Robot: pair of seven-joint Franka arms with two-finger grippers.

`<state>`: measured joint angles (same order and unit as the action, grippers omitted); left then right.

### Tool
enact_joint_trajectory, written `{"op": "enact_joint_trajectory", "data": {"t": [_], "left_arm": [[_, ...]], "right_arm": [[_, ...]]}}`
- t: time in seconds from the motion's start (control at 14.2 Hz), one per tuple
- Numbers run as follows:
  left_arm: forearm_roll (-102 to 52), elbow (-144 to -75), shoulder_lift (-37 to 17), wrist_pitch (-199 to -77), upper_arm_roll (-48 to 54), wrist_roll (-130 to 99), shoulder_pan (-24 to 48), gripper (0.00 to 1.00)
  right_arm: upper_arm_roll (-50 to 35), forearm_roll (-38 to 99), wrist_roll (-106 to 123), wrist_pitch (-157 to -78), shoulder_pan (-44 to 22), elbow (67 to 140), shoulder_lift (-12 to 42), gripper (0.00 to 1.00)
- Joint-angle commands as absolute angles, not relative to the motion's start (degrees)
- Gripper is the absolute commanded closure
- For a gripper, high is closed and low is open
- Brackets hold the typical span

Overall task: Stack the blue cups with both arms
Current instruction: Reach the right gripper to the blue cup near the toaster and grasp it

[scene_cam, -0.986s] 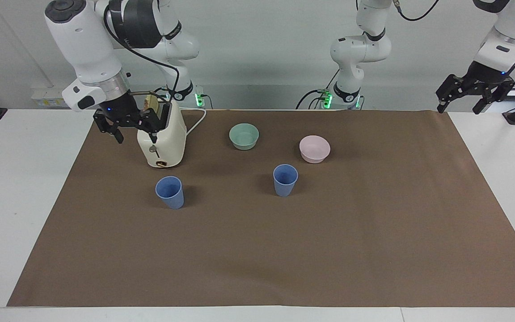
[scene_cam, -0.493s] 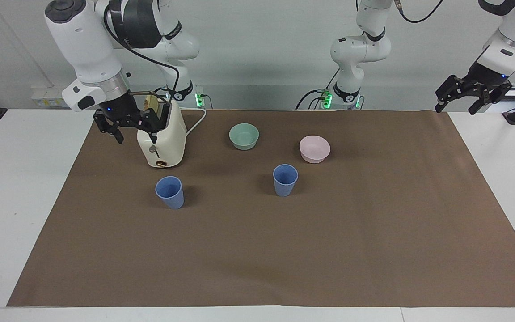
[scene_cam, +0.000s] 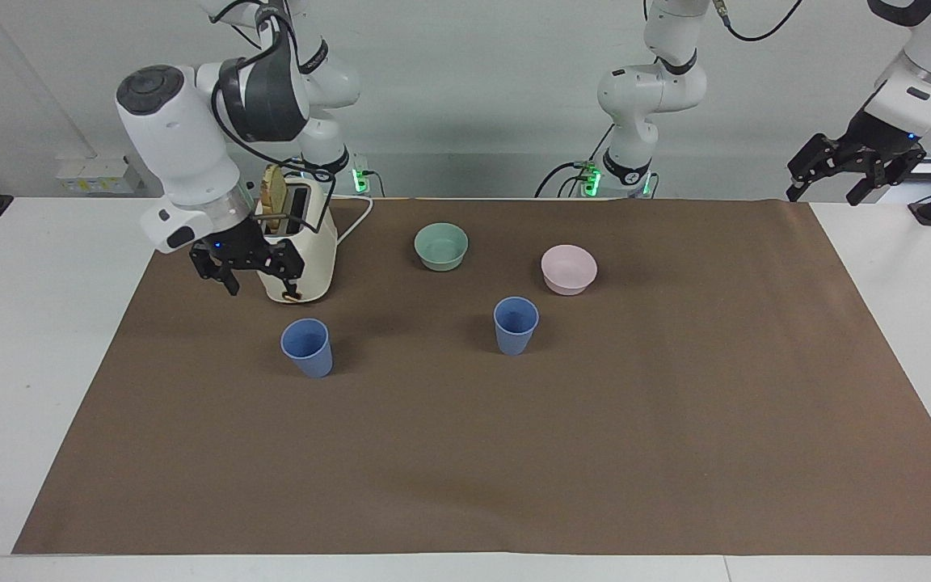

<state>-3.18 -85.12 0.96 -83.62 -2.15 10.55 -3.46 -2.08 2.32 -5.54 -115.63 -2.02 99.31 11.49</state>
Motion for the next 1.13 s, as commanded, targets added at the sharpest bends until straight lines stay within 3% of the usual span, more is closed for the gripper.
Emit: {"op": "enact_joint_trajectory", "data": {"t": [0.0,0.77,0.92,1.06], "left_arm": [[-3.69,-84.29,1.14,-82.35,-1.41,10.37,-4.66,0.0],[-3.78,-84.29,1.14,-81.91,-1.23,10.37,-3.69,0.0],[-3.78,-84.29,1.14,-81.91,-1.32,10.37,-3.69,0.0],[-3.78,-84.29,1.14,-81.91,-1.32,10.46,-3.69,0.0]], "right_arm": [[-2.37,3.34,-4.83,-117.07,-1.67,100.37,12.3,0.0],[-2.2,2.02,-2.04,-119.61,-1.41,106.0,15.03,0.0],[-2.2,2.02,-1.23,-120.93,-1.32,106.0,15.55,0.3],[-2.2,2.11,-1.23,-122.07,-1.14,106.0,16.61,0.48]]}}
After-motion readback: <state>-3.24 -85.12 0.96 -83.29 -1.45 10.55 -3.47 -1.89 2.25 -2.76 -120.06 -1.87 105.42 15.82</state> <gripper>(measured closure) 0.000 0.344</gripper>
